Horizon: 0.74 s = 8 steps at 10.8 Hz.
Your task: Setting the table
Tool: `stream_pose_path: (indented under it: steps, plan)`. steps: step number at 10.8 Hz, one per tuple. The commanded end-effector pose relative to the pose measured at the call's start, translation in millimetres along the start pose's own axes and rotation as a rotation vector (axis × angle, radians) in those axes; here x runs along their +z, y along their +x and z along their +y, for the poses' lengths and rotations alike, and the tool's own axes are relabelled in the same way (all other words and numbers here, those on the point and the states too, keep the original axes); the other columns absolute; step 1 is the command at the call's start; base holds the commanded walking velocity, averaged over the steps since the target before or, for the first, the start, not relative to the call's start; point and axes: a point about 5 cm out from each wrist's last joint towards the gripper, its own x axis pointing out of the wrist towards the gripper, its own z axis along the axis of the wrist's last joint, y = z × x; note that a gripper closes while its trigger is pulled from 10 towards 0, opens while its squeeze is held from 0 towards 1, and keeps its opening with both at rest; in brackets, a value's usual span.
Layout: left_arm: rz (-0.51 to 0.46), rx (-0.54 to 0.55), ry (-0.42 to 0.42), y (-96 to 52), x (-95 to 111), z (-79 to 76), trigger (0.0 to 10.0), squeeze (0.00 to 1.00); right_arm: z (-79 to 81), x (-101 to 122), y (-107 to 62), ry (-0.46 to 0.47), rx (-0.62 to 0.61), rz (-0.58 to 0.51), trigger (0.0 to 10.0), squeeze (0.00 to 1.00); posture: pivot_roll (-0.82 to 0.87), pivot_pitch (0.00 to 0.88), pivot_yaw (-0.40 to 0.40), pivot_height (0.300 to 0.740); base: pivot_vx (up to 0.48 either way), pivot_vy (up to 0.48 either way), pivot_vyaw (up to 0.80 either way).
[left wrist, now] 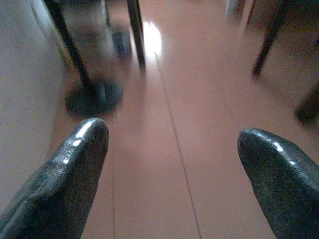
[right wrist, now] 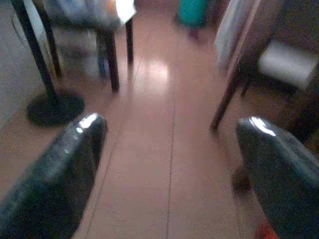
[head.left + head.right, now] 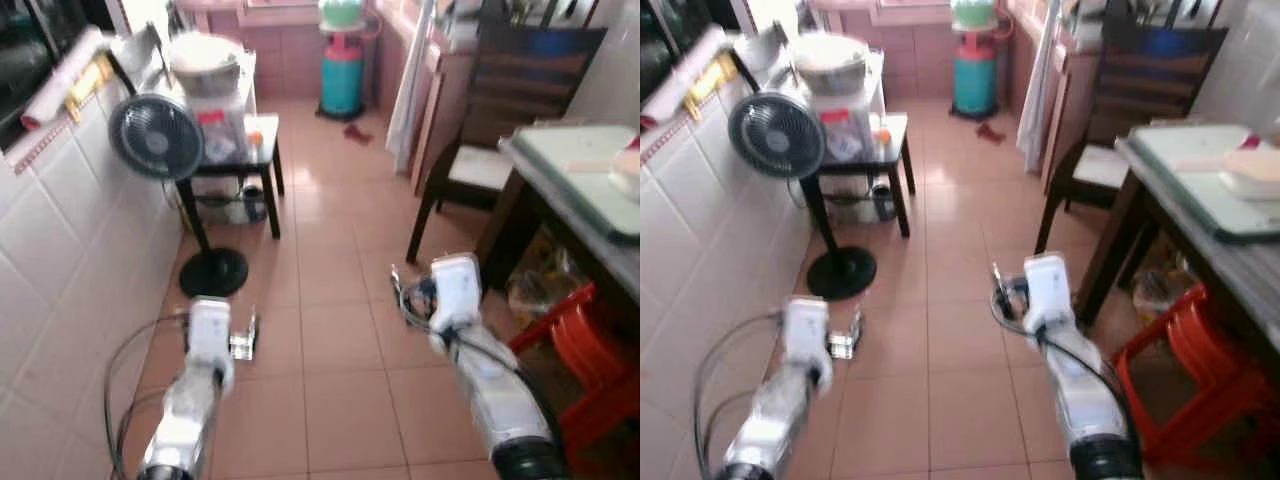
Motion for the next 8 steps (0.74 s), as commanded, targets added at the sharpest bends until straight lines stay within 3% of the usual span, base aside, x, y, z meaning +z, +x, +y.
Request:
stream_pose_path:
  steps: [1,2,4,6,8]
  plan:
    - [0.07,-0.003,0.009,-1.8,-13,3.6,10.0,0.0,-0.5,-17,0.1,0.038,-0.019,0.081,10.0,0.0,-0.01,0.0,0.01,0.74,0.0,0.0,0.0]
    - [0.171,0.0,0.014,-6.3,-32,2.6,10.0,0.0,1.7,-51,-5.7,0.091,-0.026,0.219,10.0,0.0,-0.02,0.0,0.011,0.74,0.0,0.0,0.0]
    - [0.299,-0.001,0.085,-14.4,-55,2.7,10.0,0.0,9.1,-96,-23.8,0.129,-0.014,0.4,10.0,0.0,-0.03,0.0,0.018,0.74,0.0,0.0,0.0]
    - [0.389,0.014,0.095,-23.1,-71,9.1,10.0,0.0,11.5,-129,-44.1,0.141,-0.023,0.547,10.0,0.0,-0.03,0.0,0.021,0.74,0.0,0.0,0.0]
    - [0.433,0.009,0.119,-29.5,-80,11.9,10.0,0.0,13.6,-143,-55.4,0.124,-0.016,0.618,10.0,0.0,-0.04,0.0,0.025,0.74,0.0,0.0,0.0]
